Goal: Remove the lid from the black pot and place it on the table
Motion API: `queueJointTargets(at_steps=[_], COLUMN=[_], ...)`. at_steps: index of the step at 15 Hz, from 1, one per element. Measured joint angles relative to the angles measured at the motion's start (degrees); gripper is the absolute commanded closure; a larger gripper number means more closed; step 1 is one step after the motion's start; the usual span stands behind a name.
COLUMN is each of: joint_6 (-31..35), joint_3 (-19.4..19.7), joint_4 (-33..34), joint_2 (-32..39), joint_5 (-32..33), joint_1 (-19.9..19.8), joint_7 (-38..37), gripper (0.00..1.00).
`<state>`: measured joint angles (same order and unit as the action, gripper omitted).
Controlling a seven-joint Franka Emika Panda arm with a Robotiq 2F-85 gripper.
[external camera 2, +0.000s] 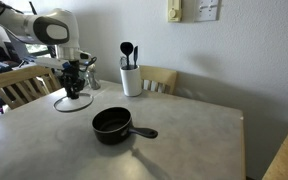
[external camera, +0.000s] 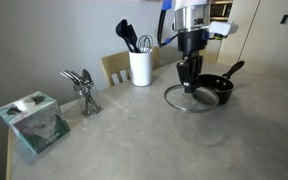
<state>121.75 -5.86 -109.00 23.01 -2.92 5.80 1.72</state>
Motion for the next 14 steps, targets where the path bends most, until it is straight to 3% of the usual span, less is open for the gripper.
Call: queueJointTargets(at_steps=[7, 14], joint_6=[7.85, 11.48], joint_3=[1.62, 3.17], joint_4=[3.77, 4.96], joint_2=[9.28, 12.20], joint_5=[4.73, 2.89], joint_1=[6.46, 7.17], joint_7=[-17.48, -27.77], gripper=[0.85, 0.85])
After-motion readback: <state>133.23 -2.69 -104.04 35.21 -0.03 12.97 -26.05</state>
